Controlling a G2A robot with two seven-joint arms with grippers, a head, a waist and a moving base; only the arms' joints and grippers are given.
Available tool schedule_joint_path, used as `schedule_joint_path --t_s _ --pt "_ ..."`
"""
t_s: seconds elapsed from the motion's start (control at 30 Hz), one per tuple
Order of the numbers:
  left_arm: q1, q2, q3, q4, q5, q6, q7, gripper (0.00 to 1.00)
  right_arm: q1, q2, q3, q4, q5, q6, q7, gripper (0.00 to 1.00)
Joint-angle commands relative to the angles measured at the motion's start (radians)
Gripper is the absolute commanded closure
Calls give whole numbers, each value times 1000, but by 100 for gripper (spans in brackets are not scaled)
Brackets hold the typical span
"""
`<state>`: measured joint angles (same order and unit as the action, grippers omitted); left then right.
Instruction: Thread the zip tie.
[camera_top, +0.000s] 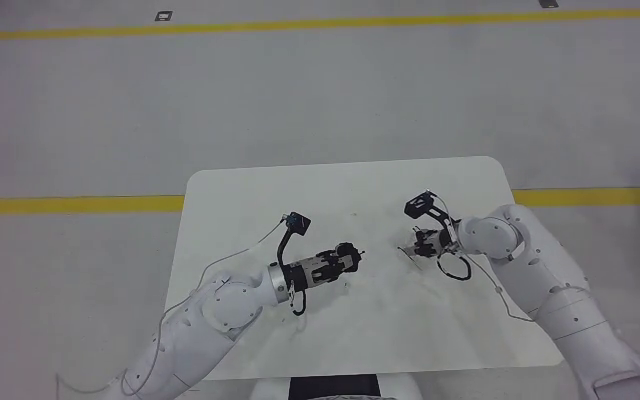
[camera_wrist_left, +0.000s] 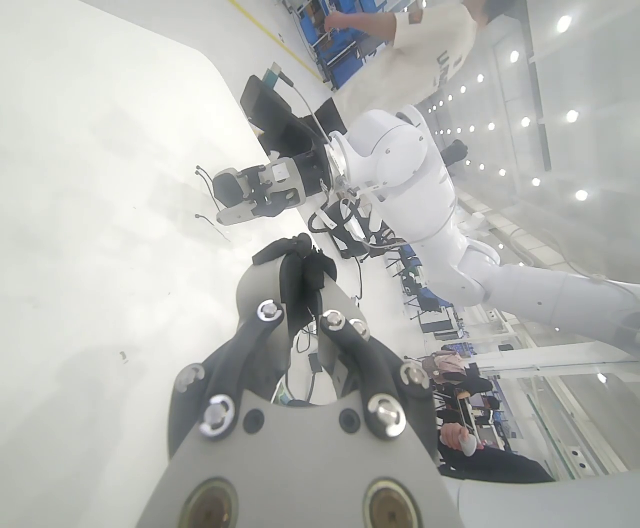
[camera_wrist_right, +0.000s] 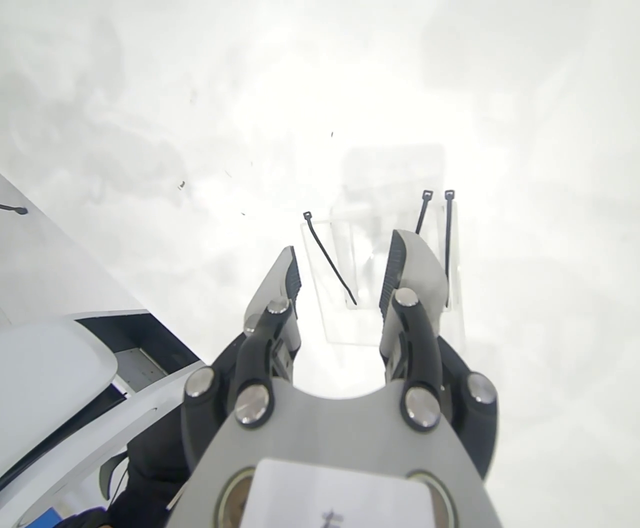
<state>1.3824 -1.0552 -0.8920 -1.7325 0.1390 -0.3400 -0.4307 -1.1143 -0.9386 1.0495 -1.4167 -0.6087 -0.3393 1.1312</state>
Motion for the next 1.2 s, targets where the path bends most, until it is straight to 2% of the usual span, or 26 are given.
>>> schedule_joint_path --t_s 0.0,0.37,0.57,0.9,1.17 --pt "0 0 0 0 0 0 0 100 0 1 1 -1 -12 5 -5 65" --pt "0 0 0 0 0 0 0 100 -7 -1 -21 -6 -76 53 -19 77" --pt "0 0 0 0 0 0 0 100 -6 -5 -31 1 -97 80 -35 78" --pt "0 0 0 0 0 0 0 100 -40 5 7 -31 -109 82 -67 82" --pt "0 0 0 0 0 0 0 100 -45 5 7 -32 -117 87 -67 84"
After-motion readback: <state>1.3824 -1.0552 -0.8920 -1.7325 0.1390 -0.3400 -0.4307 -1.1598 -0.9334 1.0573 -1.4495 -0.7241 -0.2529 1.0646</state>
